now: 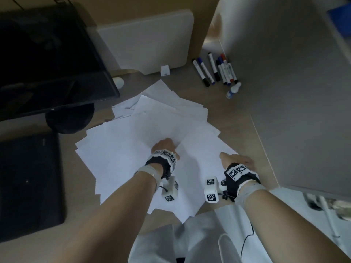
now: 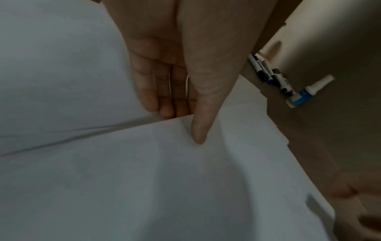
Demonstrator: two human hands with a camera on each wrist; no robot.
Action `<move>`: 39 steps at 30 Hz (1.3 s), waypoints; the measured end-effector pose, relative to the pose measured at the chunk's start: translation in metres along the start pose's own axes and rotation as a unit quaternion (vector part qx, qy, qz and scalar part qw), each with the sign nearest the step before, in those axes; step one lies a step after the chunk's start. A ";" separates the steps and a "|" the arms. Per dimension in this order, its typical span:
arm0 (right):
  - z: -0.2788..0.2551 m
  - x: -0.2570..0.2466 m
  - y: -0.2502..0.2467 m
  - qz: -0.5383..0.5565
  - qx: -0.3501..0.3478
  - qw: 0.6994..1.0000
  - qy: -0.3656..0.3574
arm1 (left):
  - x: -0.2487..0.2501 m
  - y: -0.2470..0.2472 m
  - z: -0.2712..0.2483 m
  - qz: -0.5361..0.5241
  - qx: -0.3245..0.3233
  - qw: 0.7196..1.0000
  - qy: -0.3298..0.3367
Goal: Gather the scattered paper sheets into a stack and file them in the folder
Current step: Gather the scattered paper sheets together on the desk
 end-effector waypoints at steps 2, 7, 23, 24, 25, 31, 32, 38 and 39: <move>0.000 0.020 0.009 0.010 -0.024 1.000 -0.015 | 0.004 0.004 -0.002 -0.012 -0.016 1.000 0.005; 0.000 0.035 0.047 0.121 -0.061 0.991 0.004 | 0.018 0.025 -0.008 -0.034 -0.061 0.997 0.027; -0.049 -0.043 0.074 0.113 -0.025 0.992 -0.054 | -0.065 -0.059 -0.015 -0.079 0.131 0.988 -0.034; -0.056 -0.058 0.081 0.122 -0.046 0.989 -0.069 | -0.081 -0.068 -0.018 -0.072 0.153 0.984 -0.057; -0.065 -0.071 0.087 0.126 -0.057 0.987 -0.079 | -0.099 -0.074 -0.018 -0.075 0.171 0.980 -0.070; -0.086 -0.126 0.120 0.144 -0.022 0.980 -0.133 | -0.165 -0.080 -0.018 -0.204 0.156 0.961 -0.098; -0.087 -0.133 0.123 0.139 -0.021 0.979 -0.146 | -0.170 -0.077 -0.018 -0.230 0.142 0.957 -0.109; -0.099 -0.152 0.128 0.146 -0.058 0.963 -0.220 | -0.182 -0.058 -0.025 -0.365 0.095 0.913 -0.155; -0.098 -0.152 0.127 0.146 -0.062 0.962 -0.224 | -0.184 -0.056 -0.025 -0.372 0.105 0.908 -0.161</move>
Point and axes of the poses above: each hand's wrist, its own z-axis towards the middle knuckle, its own y-axis out of the palm, x = y × z, the point moved 5 cm from there along z, towards the middle knuckle, and after that the axes turned 13 degrees about -z, right-handed, at the moved point
